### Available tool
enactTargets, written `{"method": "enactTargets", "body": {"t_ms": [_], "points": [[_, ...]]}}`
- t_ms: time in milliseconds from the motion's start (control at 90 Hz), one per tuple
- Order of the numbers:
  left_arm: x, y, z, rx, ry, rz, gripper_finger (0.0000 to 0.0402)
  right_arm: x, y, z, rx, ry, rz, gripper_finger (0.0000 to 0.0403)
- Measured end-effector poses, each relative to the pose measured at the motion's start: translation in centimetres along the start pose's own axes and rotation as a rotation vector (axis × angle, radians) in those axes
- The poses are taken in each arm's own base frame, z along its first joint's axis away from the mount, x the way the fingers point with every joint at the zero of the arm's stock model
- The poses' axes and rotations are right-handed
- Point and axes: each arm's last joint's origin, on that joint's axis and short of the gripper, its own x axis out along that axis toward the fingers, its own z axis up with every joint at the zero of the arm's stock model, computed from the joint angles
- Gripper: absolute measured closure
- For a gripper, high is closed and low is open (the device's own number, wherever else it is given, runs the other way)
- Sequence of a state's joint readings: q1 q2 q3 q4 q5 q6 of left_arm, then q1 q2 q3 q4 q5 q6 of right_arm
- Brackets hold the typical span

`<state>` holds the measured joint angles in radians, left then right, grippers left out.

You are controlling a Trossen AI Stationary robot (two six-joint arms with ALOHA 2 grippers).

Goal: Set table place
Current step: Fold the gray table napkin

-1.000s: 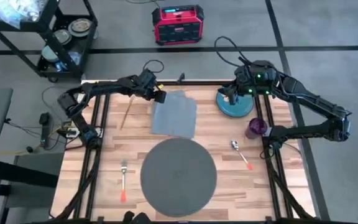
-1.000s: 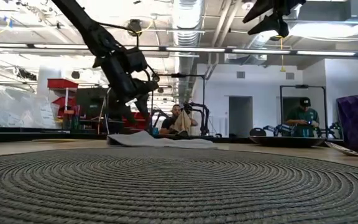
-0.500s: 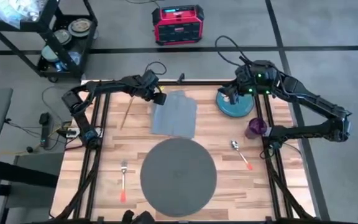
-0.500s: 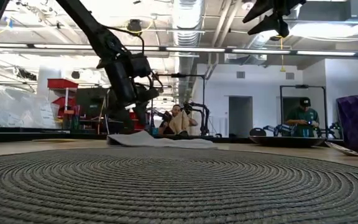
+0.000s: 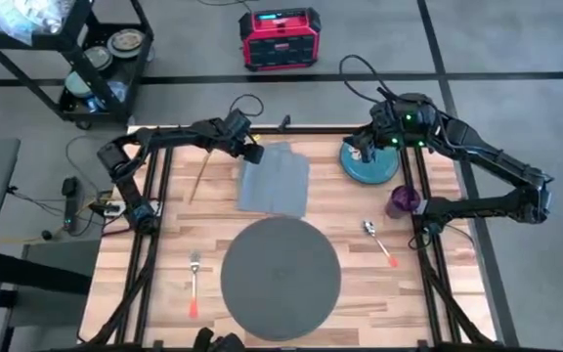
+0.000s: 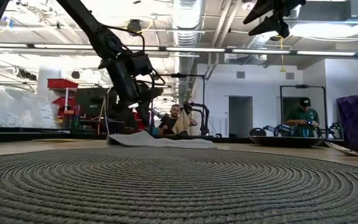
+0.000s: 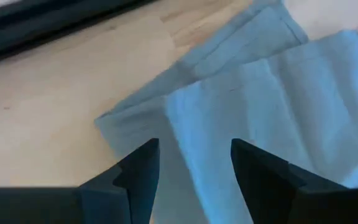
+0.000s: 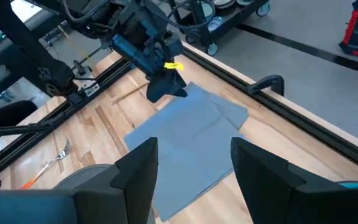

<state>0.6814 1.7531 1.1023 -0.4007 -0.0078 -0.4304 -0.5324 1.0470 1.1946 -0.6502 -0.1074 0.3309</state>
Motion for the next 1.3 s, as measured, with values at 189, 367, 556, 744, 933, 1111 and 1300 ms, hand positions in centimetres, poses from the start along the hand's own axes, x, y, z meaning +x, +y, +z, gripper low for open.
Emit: {"method": "enactTargets", "body": {"t_ms": [189, 367, 556, 744, 933, 1111, 1300], "points": [[0.0, -0.1, -0.1, 0.005, -0.007, 0.025, 0.0219, 0.0, 0.0, 0.0, 0.000, 0.000, -0.002, 0.0212], [0.4, -0.9, -0.5, 0.042, 0.003, 0.014, 0.0219, 0.0, 0.0, 0.0, 0.000, 0.000, -0.002, 0.0212], [0.6, -2.3, 0.4, 0.076, 0.014, -0.003, 0.0219, 0.0, -0.1, 0.0, 0.000, -0.002, -0.008, 0.0212], [-2.1, -3.6, 3.4, 0.152, -0.086, 0.073, 0.0219, 0.0, -0.2, 0.0, 0.004, 0.005, -0.013, 0.0212], [-0.5, -2.9, 2.6, 0.172, 0.086, 0.163, 0.0219, 0.1, -0.2, -0.2, 0.006, 0.023, -0.019, 0.0212], [1.6, -2.5, 1.4, 0.154, 0.199, 0.204, 0.0219, 0.1, -0.2, -0.2, 0.000, 0.022, -0.018, 0.0212], [1.8, -3.0, 1.5, 0.155, 0.167, 0.185, 0.0219, 0.1, -0.3, -0.2, -0.008, 0.022, -0.019, 0.0212]]}}
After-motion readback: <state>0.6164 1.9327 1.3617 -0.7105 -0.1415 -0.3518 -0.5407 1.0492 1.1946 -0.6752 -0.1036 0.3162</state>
